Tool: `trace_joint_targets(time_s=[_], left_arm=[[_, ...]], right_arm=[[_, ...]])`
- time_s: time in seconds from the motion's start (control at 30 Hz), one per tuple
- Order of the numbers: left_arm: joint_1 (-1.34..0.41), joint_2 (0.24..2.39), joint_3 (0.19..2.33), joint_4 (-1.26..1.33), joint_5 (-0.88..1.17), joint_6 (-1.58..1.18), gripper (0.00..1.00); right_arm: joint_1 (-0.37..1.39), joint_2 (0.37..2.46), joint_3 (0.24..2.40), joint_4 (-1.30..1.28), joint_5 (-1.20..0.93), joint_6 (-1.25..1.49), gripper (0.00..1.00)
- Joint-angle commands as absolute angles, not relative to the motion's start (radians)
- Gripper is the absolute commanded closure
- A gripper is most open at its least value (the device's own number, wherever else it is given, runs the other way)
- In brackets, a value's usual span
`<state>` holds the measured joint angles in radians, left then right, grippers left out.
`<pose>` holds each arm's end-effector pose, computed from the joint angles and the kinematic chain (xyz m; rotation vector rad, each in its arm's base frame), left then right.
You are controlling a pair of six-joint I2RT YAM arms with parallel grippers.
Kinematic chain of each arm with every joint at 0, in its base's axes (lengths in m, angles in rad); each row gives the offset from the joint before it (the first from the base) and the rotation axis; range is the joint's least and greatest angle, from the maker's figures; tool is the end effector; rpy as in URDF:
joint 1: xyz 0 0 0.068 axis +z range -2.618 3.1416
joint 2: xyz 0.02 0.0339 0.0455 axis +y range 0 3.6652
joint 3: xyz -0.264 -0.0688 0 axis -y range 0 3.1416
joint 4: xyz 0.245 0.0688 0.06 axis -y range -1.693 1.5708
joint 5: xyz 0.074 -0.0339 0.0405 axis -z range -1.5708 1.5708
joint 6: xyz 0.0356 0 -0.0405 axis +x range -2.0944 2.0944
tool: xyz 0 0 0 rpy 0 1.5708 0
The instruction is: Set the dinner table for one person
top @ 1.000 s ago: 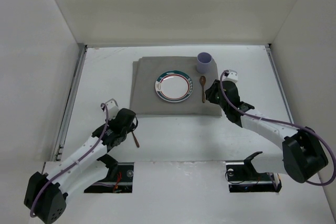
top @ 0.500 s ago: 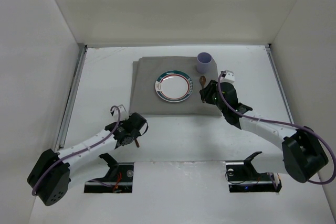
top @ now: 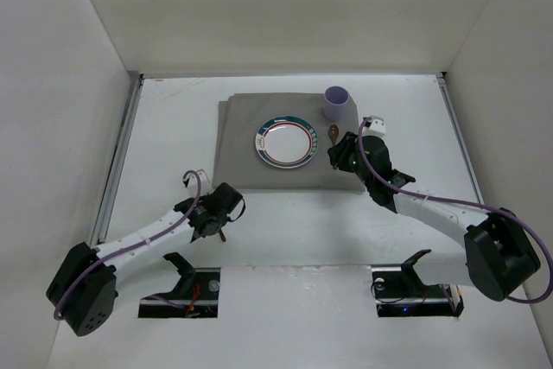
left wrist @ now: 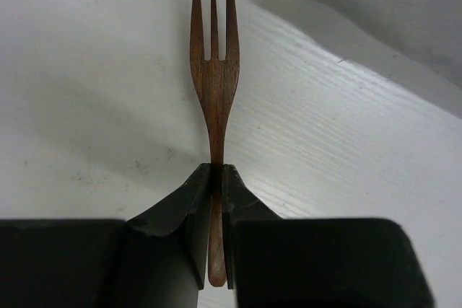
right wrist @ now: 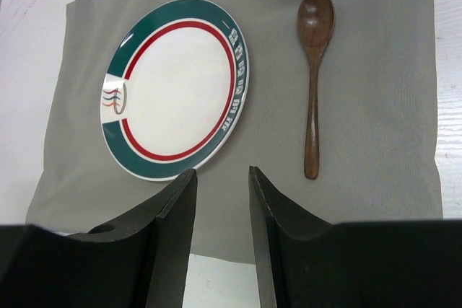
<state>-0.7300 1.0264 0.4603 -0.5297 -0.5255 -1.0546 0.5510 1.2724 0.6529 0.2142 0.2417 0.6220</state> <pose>0.1387 -0.1002 0.1654 -0.5519 2.3861 -0.0480 0.2400 0.1375 0.2296 0.2304 1.9883 0.5260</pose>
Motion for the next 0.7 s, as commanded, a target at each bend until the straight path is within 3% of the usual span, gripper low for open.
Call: trace_joint_targets(time_s=[0.0, 0.1, 0.33, 0.67], left_arm=[[-0.745, 0.965, 0.587, -0.621, -0.621, -0.962, 0.96], [-0.739, 1.026, 0.704, -0.562, -0.650, -0.806, 0.96], [-0.697, 1.400, 1.023, -0.275, -0.626, -0.378, 0.96], [-0.544, 1.767, 1.298, -0.242, -0.493, -0.207, 0.94]], right_arm=[[0.553, 1.264, 0.643, 0.278, 0.236, 0.626, 0.59], [0.545, 1.264, 0.635, 0.290, 0.236, 0.632, 0.59], [0.542, 1.267, 0.629, 0.301, 0.238, 0.640, 0.59], [0.541, 1.269, 0.623, 0.307, 0.241, 0.641, 0.59]])
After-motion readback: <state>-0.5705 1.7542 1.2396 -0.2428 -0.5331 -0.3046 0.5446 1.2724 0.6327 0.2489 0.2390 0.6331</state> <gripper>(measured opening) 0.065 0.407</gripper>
